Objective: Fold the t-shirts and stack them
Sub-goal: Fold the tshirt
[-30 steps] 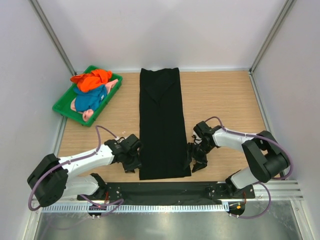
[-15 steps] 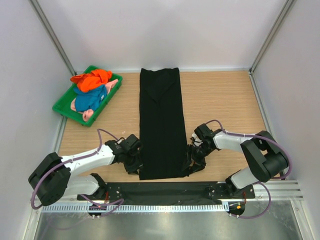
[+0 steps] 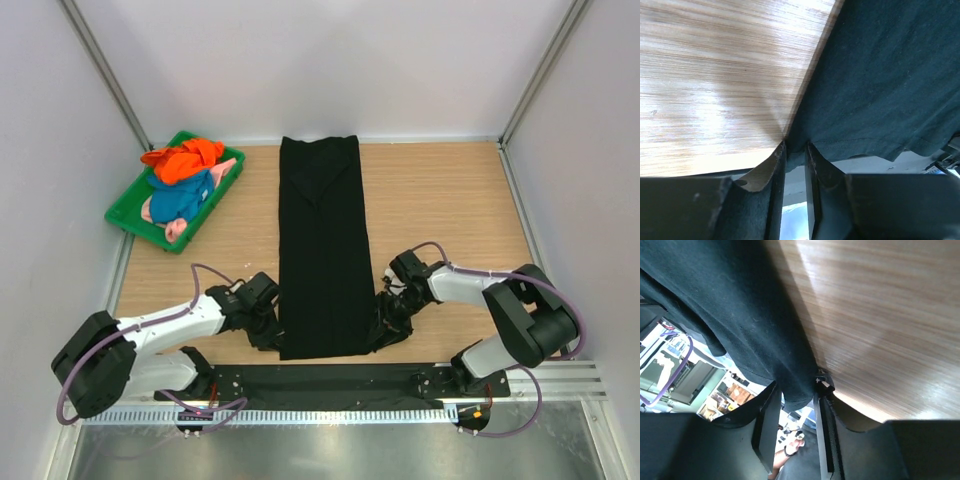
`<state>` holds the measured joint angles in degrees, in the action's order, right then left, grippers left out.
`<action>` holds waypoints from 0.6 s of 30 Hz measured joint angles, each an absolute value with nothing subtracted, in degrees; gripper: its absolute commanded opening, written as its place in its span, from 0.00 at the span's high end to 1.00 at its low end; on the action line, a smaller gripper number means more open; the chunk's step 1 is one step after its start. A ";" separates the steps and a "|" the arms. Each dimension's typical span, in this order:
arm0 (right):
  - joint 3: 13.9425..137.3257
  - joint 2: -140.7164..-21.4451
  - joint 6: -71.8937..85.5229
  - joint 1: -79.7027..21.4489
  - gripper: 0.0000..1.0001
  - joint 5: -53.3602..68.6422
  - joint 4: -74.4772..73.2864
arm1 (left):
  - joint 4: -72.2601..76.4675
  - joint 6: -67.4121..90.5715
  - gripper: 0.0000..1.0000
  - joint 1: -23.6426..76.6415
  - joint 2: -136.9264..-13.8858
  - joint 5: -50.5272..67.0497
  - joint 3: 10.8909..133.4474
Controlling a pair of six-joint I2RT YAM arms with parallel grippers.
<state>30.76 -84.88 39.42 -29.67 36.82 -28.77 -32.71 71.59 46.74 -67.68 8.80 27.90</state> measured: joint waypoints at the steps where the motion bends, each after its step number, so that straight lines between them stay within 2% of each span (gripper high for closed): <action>1: 30.61 -84.84 39.53 -29.67 0.64 36.86 -28.53 | -32.58 71.66 0.81 46.74 -67.40 8.78 27.68; 3: 30.24 -84.75 39.68 -29.67 0.68 36.91 -27.92 | -32.36 71.88 0.85 46.74 -66.94 8.67 27.33; 6: 29.47 -84.36 39.83 -29.78 0.87 36.56 -26.06 | -31.83 71.85 1.00 46.74 -66.46 8.38 26.83; 8: 28.86 -84.18 40.07 -29.85 0.97 36.58 -24.25 | -31.27 71.72 1.00 46.74 -65.89 8.03 26.48; 18: 23.64 -74.89 43.16 -30.02 0.99 32.49 -17.65 | -31.29 73.54 1.00 46.74 -54.37 5.41 23.75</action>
<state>23.64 -74.89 43.16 -30.02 32.49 -17.65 -31.29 73.54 46.74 -54.37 5.41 23.75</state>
